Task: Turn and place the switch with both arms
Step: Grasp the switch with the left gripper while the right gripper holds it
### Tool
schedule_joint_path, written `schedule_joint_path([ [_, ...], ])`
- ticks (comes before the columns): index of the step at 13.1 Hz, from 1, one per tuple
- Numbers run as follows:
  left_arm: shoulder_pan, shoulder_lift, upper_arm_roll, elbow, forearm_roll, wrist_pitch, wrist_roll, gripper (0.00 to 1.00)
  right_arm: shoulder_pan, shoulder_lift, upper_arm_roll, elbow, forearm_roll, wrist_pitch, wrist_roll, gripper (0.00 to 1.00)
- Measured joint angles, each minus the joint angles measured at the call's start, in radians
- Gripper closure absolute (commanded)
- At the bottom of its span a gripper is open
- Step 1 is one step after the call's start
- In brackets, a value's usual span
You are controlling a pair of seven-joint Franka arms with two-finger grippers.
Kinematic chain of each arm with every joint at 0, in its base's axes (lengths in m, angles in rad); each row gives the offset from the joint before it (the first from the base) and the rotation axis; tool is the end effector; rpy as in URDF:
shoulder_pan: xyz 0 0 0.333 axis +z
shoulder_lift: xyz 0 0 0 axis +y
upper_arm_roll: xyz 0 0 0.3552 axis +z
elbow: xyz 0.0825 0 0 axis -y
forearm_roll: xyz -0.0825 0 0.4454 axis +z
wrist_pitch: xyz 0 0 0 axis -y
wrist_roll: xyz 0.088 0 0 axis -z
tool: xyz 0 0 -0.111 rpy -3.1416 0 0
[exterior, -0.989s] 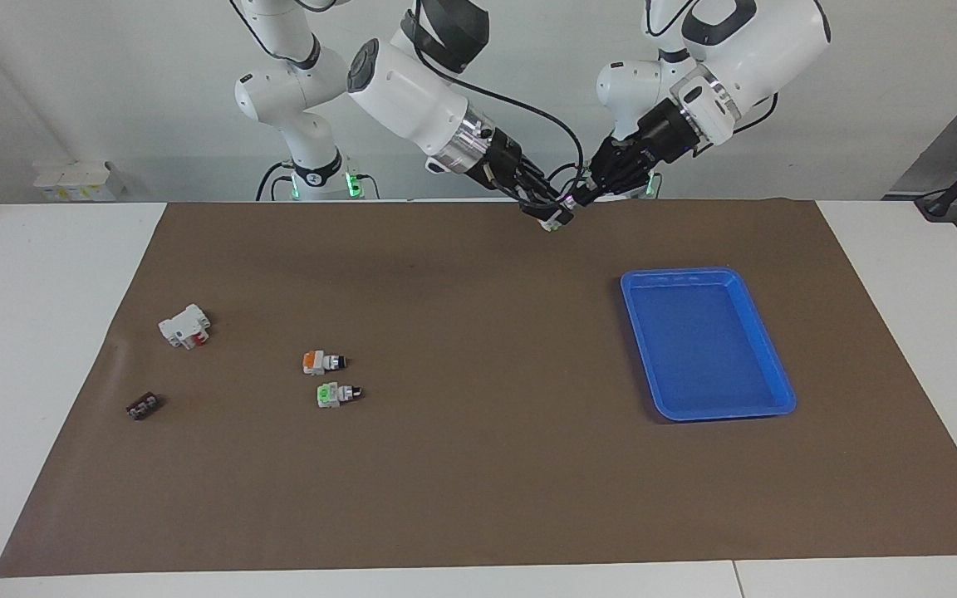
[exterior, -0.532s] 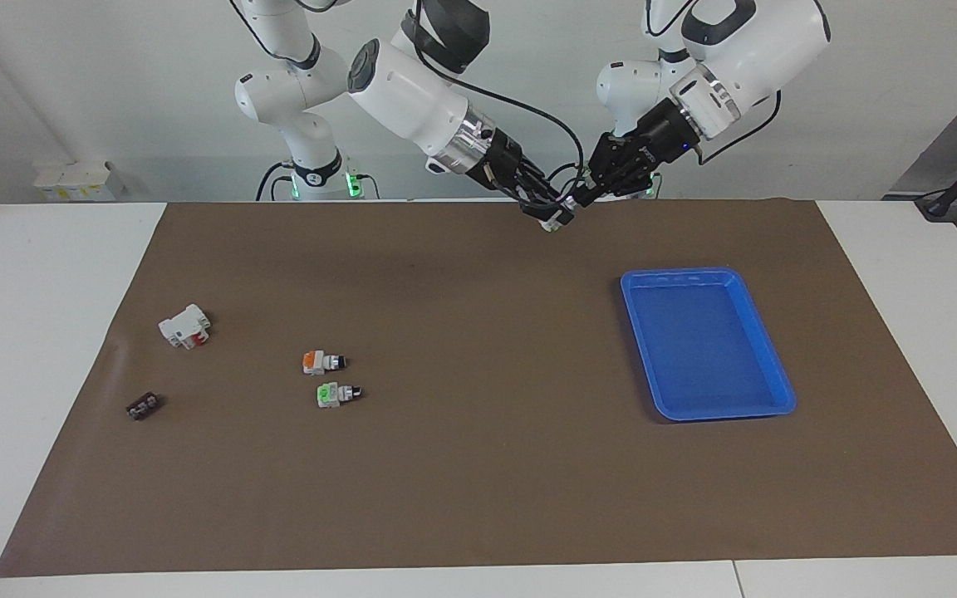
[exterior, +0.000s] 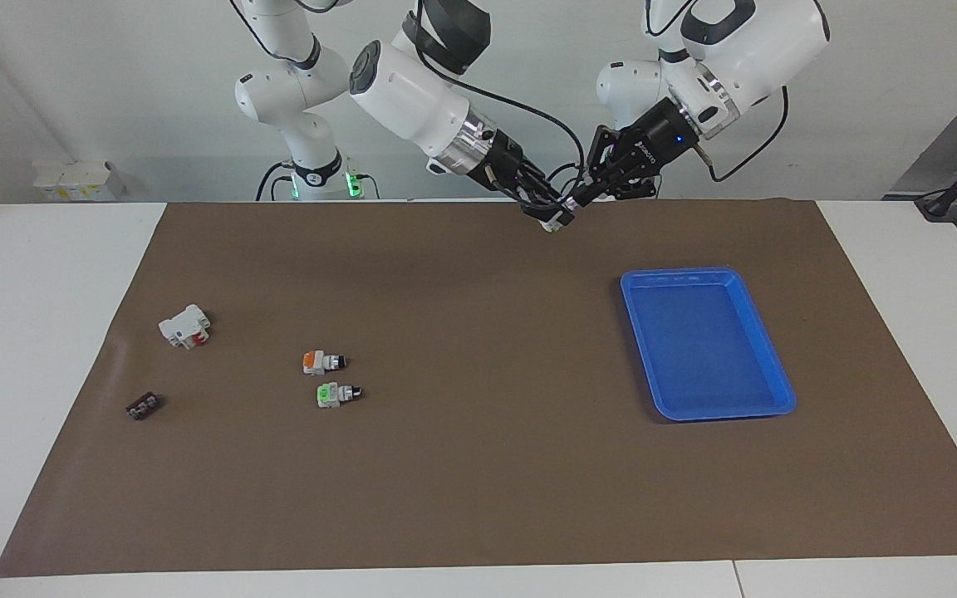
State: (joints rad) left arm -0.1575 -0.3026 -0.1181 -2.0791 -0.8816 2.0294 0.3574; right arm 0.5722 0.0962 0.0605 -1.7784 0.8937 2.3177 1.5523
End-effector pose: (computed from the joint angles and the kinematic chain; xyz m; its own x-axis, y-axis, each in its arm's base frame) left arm 0.5089 -0.2000 0.6197 0.9209 -0.1667 0.3523 -0.3689 -0.6642 0.6502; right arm 0.5517 0.4236 0.5695 0.1979 -0.6384 -0.7438 -0.9776 -0.0730 -0.1975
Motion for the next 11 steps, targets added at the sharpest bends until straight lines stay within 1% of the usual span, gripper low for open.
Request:
schedule_joint_path([
  [2, 0.0, -0.001, 0.0, 0.0, -0.001, 0.0, 0.103, 1.0, 0.0, 0.001, 0.0, 0.001, 0.0, 0.0, 0.0, 1.0],
  [6, -0.001, -0.001, 0.001, 0.0, 0.001, -0.004, 0.214, 1.0, 0.001, 0.002, 0.001, 0.001, 0.0, 0.0, 0.0, 1.0],
  [11, -0.006, -0.001, 0.002, 0.021, 0.075, -0.043, 0.308, 1.0, 0.006, 0.006, 0.007, 0.0, 0.0, -0.003, 0.002, 1.0],
])
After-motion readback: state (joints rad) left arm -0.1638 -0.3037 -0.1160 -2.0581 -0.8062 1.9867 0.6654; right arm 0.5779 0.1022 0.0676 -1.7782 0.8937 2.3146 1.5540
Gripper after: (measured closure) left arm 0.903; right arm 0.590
